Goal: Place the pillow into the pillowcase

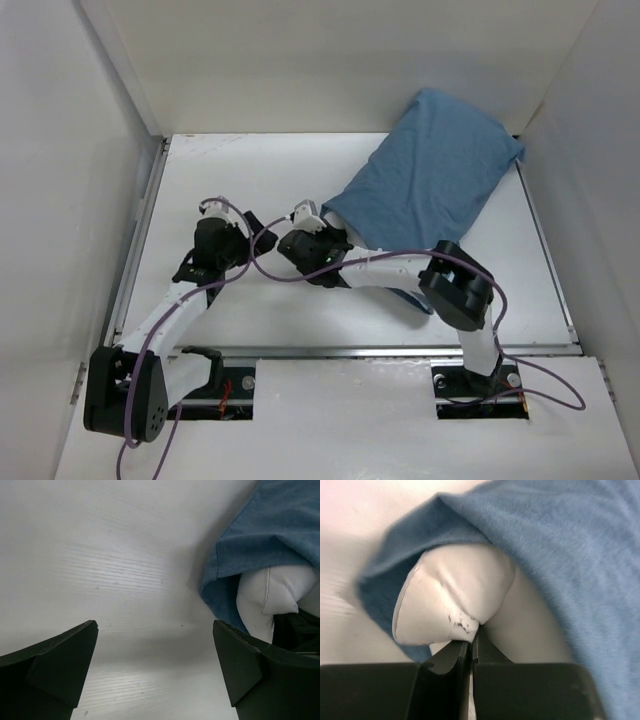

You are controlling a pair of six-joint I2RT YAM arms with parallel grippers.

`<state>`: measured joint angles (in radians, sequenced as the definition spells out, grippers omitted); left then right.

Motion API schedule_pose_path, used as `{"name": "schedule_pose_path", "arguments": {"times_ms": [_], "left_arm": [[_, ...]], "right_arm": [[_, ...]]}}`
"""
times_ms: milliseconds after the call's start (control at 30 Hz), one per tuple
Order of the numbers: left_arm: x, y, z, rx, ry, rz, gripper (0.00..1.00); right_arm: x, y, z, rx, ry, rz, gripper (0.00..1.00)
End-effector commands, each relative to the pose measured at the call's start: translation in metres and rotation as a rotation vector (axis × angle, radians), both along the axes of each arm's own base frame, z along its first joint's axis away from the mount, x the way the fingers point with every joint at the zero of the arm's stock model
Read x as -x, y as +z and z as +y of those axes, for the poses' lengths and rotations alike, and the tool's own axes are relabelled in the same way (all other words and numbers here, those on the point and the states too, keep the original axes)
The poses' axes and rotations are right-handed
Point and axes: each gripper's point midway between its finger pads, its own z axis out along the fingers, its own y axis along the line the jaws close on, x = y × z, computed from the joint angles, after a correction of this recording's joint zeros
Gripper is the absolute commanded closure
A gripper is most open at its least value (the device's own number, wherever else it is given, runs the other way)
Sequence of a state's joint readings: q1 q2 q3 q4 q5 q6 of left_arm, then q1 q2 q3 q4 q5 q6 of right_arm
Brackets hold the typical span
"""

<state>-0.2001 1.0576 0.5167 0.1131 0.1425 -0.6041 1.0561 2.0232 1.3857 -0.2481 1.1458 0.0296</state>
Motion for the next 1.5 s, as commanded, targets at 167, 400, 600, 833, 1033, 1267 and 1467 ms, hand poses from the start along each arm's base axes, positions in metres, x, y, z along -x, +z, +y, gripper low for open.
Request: {"name": "schedule_pose_path", "arguments": {"times_ms": [167, 400, 600, 833, 1033, 1267, 1467], "left_arm": [[-0.010, 0.030, -0.086, -0.029, -0.454, -0.249, 0.00], [-0.008, 0.040, -0.143, -0.054, -0.640, -0.310, 0.00], [0.000, 0.056, -0.162, 0.042, -0.713, -0.387, 0.00], [-0.047, 0.024, -0.158, -0.018, -0.537, -0.234, 0.05], [-0.075, 0.052, -0.170, -0.017, -0.478, -0.290, 0.45], [-0.087, 0.081, -0.153, -0.045, -0.353, -0.352, 1.00], [-0.055, 0.121, -0.109, -0.024, -0.201, -0.451, 1.00]], "right_arm": [[0.015, 0.158, 0.010, -0.507, 0.180, -0.091, 1.00], [0.015, 0.155, 0.010, -0.468, 0.177, -0.062, 1.00], [0.016, 0.154, 0.007, -0.456, 0.165, -0.064, 1.00], [0.021, 0.166, 0.003, -0.485, 0.179, -0.064, 1.00], [0.031, 0.173, 0.001, -0.543, 0.210, -0.033, 1.00], [0.039, 0.150, 0.005, -0.557, 0.246, 0.024, 1.00], [0.026, 0.079, 0.027, -0.475, 0.225, 0.086, 1.00]]}}
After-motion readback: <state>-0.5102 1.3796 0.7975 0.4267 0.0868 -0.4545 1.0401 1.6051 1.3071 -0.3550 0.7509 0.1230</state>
